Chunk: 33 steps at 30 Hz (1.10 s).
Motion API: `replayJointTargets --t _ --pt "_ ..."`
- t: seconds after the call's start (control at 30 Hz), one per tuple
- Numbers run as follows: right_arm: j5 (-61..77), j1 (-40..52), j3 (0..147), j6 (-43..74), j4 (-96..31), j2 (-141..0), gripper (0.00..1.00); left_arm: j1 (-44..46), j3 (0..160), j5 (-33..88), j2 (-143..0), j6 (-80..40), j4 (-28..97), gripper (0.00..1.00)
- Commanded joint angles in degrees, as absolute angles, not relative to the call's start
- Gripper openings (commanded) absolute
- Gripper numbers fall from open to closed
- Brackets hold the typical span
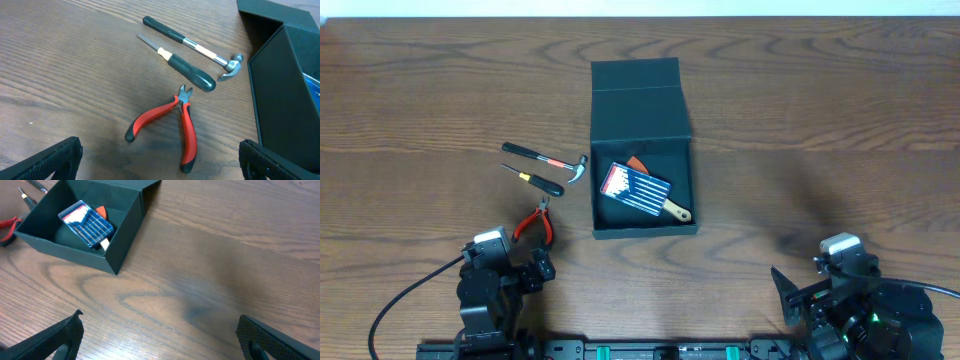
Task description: Pack container
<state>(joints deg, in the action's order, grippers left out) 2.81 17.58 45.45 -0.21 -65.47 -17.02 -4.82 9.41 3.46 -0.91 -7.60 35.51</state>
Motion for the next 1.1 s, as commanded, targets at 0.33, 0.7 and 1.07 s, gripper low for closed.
replayJointTargets --t 0.33,0.7,1.07 --pt "2.6 17.2 45.1 0.8 -65.6 -16.9 0.99 -4.7 15.7 4.7 -7.5 -7.7 30.7 0.98" --pt "2.6 17.2 45.1 0.8 -65.6 -16.9 0.99 -4.7 45.0 11.5 -38.0 -7.8 31.0 0.99" --pt "2.6 17.2 45.1 0.8 -65.6 -16.9 0.99 -4.7 58.2 18.6 -60.4 -7.8 40.2 0.98"
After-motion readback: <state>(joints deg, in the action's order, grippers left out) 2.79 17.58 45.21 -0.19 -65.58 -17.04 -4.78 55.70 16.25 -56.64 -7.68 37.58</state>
